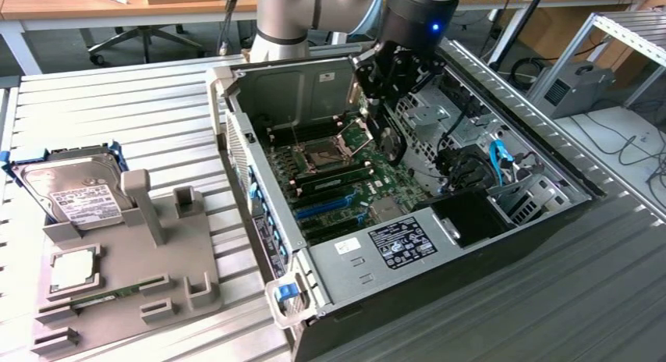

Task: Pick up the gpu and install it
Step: 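Pick up the gpu and move the gpu toward the slot, then insert the gpu into the slot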

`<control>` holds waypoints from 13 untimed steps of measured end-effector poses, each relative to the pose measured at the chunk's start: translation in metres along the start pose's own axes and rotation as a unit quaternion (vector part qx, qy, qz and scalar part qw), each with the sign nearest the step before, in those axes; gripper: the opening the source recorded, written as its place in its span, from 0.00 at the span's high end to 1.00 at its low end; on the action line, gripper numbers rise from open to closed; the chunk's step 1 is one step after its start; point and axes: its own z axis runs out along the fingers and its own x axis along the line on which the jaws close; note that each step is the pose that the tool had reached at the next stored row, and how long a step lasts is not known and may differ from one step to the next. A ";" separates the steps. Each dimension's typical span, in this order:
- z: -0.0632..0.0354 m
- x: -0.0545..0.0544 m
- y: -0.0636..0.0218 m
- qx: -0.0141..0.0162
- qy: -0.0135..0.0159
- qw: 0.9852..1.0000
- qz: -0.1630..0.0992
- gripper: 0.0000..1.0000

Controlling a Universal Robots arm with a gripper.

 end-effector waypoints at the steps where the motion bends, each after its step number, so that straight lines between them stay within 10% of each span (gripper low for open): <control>1: 0.0000 0.000 0.0000 0.000 0.000 1.000 0.000 0.74; 13: 0.0000 0.000 0.0000 0.000 0.000 1.000 -0.004 0.74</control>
